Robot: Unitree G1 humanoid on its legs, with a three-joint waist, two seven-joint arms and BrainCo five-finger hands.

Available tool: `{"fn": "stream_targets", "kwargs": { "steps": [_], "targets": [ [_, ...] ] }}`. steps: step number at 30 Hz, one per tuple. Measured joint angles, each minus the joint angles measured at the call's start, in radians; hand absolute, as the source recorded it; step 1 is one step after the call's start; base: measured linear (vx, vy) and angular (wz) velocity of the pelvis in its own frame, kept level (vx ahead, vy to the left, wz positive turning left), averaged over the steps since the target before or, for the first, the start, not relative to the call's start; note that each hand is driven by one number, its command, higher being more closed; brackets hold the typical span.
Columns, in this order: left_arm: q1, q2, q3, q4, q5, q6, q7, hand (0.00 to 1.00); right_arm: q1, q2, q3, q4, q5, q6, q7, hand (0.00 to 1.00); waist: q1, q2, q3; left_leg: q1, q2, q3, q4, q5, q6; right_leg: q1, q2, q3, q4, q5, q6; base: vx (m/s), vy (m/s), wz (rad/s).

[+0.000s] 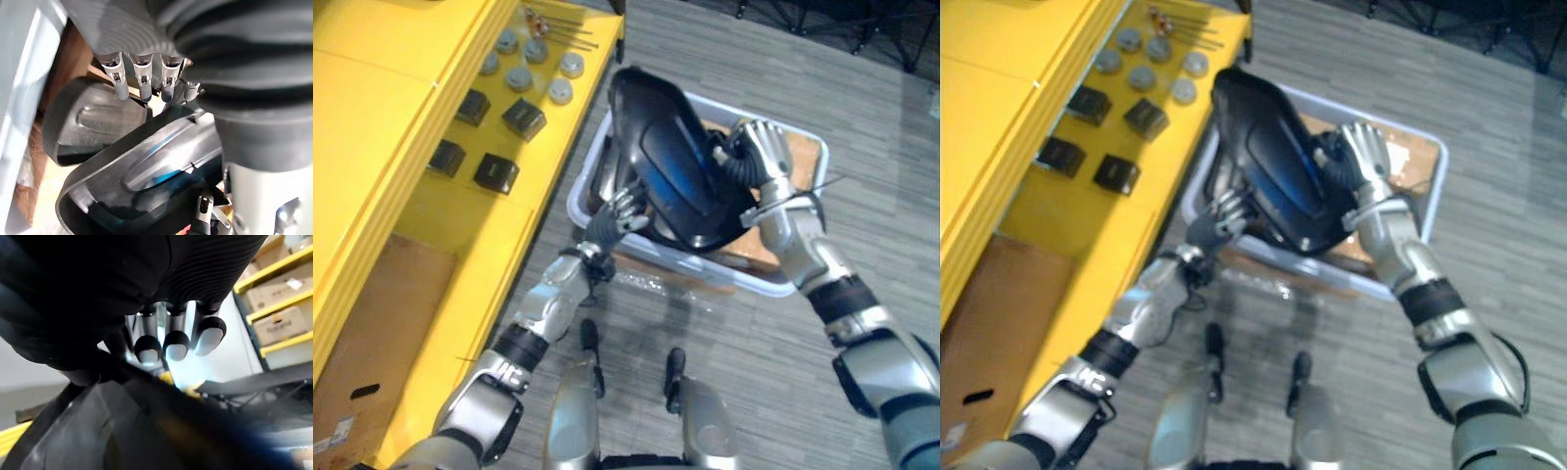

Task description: Walk over and take plastic housings, then place them on the shelf

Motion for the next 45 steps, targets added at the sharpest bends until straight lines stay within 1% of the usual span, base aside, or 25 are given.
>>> {"fn": "stream_targets", "kwargs": {
  "steps": [1,3,5,10,15,18,20,23,29,30,33,34,36,39,40,43,45],
  "targets": [
    [0.002,-0.002,0.001,0.002,0.025,-0.001,0.016,0.00,0.000,0.000,0.000,0.000,0.000,0.000,-0.007,1.00,0.000,0.002,0.001,0.000,0.000,0.000,0.000,0.000,0.000,-0.003,0.000,0.000,0.006,-0.003,0.002,0.00,0.000,0.00],
    [0.007,-0.010,0.001,0.002,0.036,-0.013,0.039,0.00,0.000,0.000,-0.001,0.000,0.000,0.002,-0.014,1.00,0.000,0.002,0.001,0.000,0.001,0.000,0.001,0.000,0.000,-0.005,0.000,0.001,0.010,-0.005,0.002,0.00,0.000,0.00],
    [0.008,-0.020,0.005,0.011,0.064,-0.039,0.075,0.00,0.000,0.000,-0.003,-0.001,0.000,0.007,-0.031,1.00,0.000,0.002,0.001,-0.003,0.001,0.002,0.001,0.000,0.000,-0.012,-0.001,0.005,0.015,-0.005,0.001,0.00,0.003,-0.04],
    [0.008,-0.024,0.026,0.029,0.071,-0.043,0.116,0.00,0.001,0.000,-0.019,-0.003,0.001,0.010,-0.059,1.00,-0.002,0.002,0.001,-0.004,0.000,0.001,0.002,0.000,0.000,-0.015,-0.001,0.006,0.020,-0.009,0.002,0.00,0.000,0.00],
    [0.004,-0.032,0.059,0.029,0.070,-0.043,0.129,0.00,0.015,0.004,-0.032,-0.037,0.016,0.008,-0.076,1.00,-0.002,0.002,0.001,-0.008,0.000,0.001,0.006,-0.001,-0.001,-0.022,-0.003,0.007,0.032,-0.018,0.002,0.00,0.000,0.00],
    [-0.010,-0.040,0.060,0.029,0.070,-0.043,0.138,0.00,0.015,0.009,-0.033,-0.045,0.021,0.003,-0.078,1.00,-0.002,0.009,0.000,-0.036,0.003,-0.001,0.028,-0.007,-0.001,-0.047,-0.003,0.008,0.049,-0.020,0.001,0.00,0.000,0.00],
    [-0.017,-0.056,0.068,0.030,0.070,-0.042,0.158,0.00,0.017,0.018,-0.033,-0.044,0.022,0.002,-0.078,1.00,-0.001,0.019,0.003,-0.038,0.002,0.001,0.033,-0.009,0.000,-0.049,-0.004,0.010,0.052,-0.020,0.002,-0.01,0.007,-0.02],
    [-0.030,-0.061,0.077,0.032,0.069,-0.042,0.169,0.00,0.017,0.038,-0.031,-0.044,0.035,-0.002,-0.078,1.00,-0.002,0.020,0.003,-0.036,0.005,0.001,0.036,-0.011,-0.001,-0.049,-0.002,0.012,0.057,-0.021,0.000,0.00,0.000,0.00],
    [-0.054,-0.075,0.077,0.068,0.062,-0.042,0.171,0.00,0.017,0.066,-0.030,-0.046,0.049,-0.003,-0.078,1.00,-0.002,0.020,0.003,-0.035,0.005,0.002,0.037,-0.011,-0.002,-0.052,-0.002,0.015,0.062,-0.022,0.000,-0.02,0.002,-0.01],
    [-0.054,-0.076,0.077,0.068,0.062,-0.042,0.171,0.00,0.017,0.075,-0.030,-0.046,0.051,-0.005,-0.078,1.00,-0.002,0.020,0.003,-0.035,0.005,0.002,0.037,-0.011,-0.002,-0.052,-0.002,0.015,0.062,-0.022,0.000,0.00,0.000,0.00],
    [-0.054,-0.077,0.076,0.068,0.062,-0.042,0.172,0.00,0.017,0.090,-0.024,-0.046,0.059,-0.036,-0.078,1.00,-0.002,0.020,0.003,-0.036,0.005,0.002,0.036,-0.011,-0.002,-0.053,-0.002,0.016,0.062,-0.023,-0.001,0.00,0.000,0.00],
    [-0.054,-0.077,0.076,0.068,0.062,-0.042,0.172,0.00,0.017,0.093,-0.022,-0.048,0.059,-0.040,-0.079,1.00,-0.002,0.020,0.003,-0.036,0.005,0.002,0.036,-0.011,-0.002,-0.053,-0.002,0.016,0.062,-0.023,-0.001,0.00,0.000,0.00],
    [-0.056,-0.080,0.076,0.068,0.062,-0.042,0.177,0.00,0.019,0.100,-0.008,-0.061,0.059,-0.041,-0.092,1.00,-0.002,0.021,0.003,-0.037,0.005,0.002,0.036,-0.011,-0.002,-0.055,-0.003,0.016,0.062,-0.023,-0.001,0.00,0.000,0.00],
    [-0.060,-0.095,0.075,0.068,0.062,-0.042,0.195,0.00,0.045,0.117,-0.001,-0.079,0.058,-0.071,-0.115,1.00,-0.002,0.025,0.002,-0.038,0.003,0.002,0.036,-0.011,-0.002,-0.055,-0.004,0.015,0.062,-0.025,0.000,0.00,0.000,0.00],
    [-0.061,-0.097,0.073,0.068,0.062,-0.042,0.197,0.00,0.056,0.124,0.002,-0.079,0.058,-0.082,-0.120,1.00,-0.002,0.030,0.002,-0.038,0.003,0.001,0.036,-0.011,-0.002,-0.055,-0.004,0.015,0.063,-0.025,0.000,0.00,0.000,0.00],
    [-0.062,-0.102,0.073,0.072,0.061,-0.042,0.199,0.00,0.066,0.129,0.020,-0.079,0.058,-0.083,-0.121,1.00,-0.001,0.053,0.002,-0.040,0.002,0.000,0.036,-0.011,-0.002,-0.056,-0.005,0.013,0.065,-0.026,0.000,0.00,0.000,0.00],
    [-0.062,-0.102,0.073,0.077,0.059,-0.044,0.199,0.00,0.076,0.143,0.021,-0.079,0.058,-0.084,-0.121,1.00,-0.002,0.056,0.002,-0.039,0.002,-0.002,0.036,-0.011,-0.002,-0.057,-0.005,0.011,0.071,-0.030,-0.001,0.00,0.000,0.00]
  ]
}}
